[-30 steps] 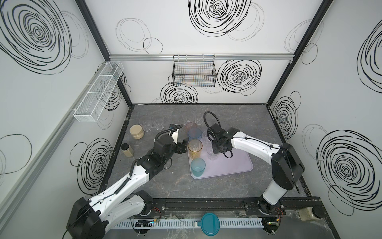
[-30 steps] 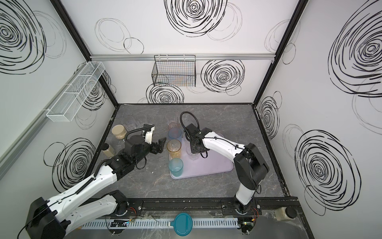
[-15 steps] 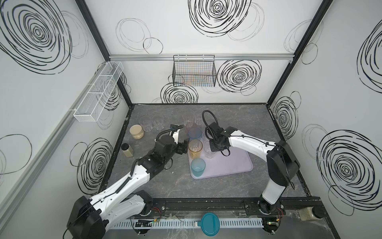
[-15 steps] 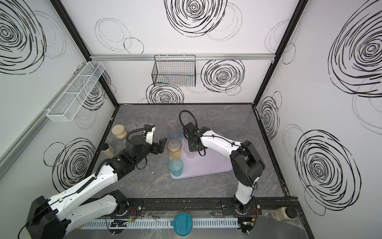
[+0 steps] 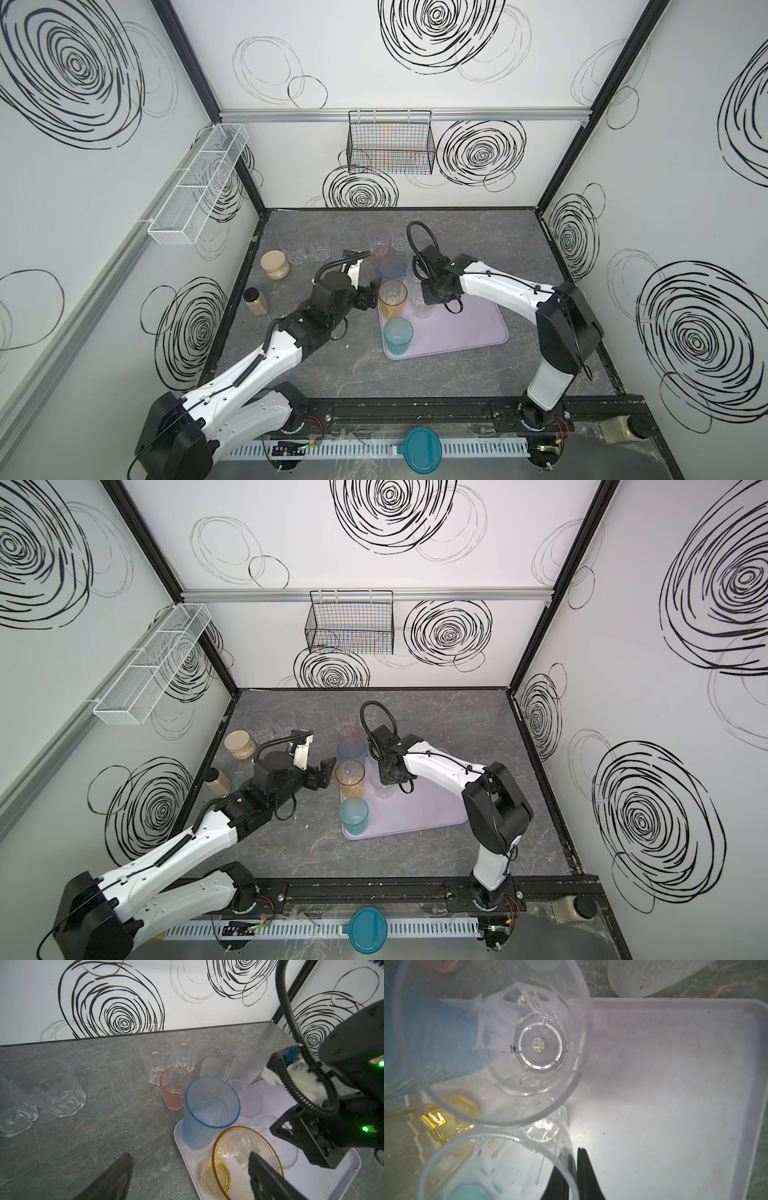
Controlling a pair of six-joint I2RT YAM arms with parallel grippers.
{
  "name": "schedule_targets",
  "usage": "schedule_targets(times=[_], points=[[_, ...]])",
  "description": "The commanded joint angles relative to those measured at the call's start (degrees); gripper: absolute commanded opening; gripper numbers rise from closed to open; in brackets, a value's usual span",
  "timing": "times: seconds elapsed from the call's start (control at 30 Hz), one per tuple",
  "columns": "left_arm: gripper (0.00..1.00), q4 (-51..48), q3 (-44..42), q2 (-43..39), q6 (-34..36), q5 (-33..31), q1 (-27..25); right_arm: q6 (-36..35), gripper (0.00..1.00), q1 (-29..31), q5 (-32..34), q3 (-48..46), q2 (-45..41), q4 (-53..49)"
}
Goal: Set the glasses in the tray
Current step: 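Lower the clear glass onto the tray and open the right gripper, then withdraw the right gripper to the clear glasses beyond the tray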
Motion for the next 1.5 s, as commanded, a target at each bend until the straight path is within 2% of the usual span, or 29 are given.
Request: schedule_targets(times=[0.0,0.27,0.47,0.6,0.77,1.03,1.2,1.47], points=[[0.9,1.1,0.6,0.1,0.3,0.2,-0.2,0.3,0.12,0.3,0.3,1.2,-0.4,-0.9],[0.9,0.4,0.3,-1.1,0.8,-1.0,0.3,0.1,0.24,0.2,0.4,2.9,-1.1,-2.7],[0.9,-2.3,3.4,-1.2,2.3,0.2,4.4,-1.5,0.36,-1.7,-0.5,7.5,-2.9,-5.8],[0.89,-4.8,7.3,-0.5,3.2,0.6,8.3,-5.1,0.43,-5.8,-1.6,11.8,-4.4,-6.7],[0.89,-6.6,10.6,2.3,2.8,0.2,10.5,-6.7,0.44,-12.1,-2.3,17.8,-2.4,-6.1],[0.89,-6.0,10.6,8.0,-2.6,7.8,13.4,-5.0,0.45,-20.1,-4.9,21.7,4.2,-0.4],[0.89,-2.8,9.4,10.1,-4.3,10.9,14.6,-4.9,0.45,-21.5,-5.8,26.8,9.2,1.0],[0.88,2.0,6.7,15.3,-7.0,13.9,14.7,-5.1,0.48,-19.5,-8.9,37.6,19.5,3.7]])
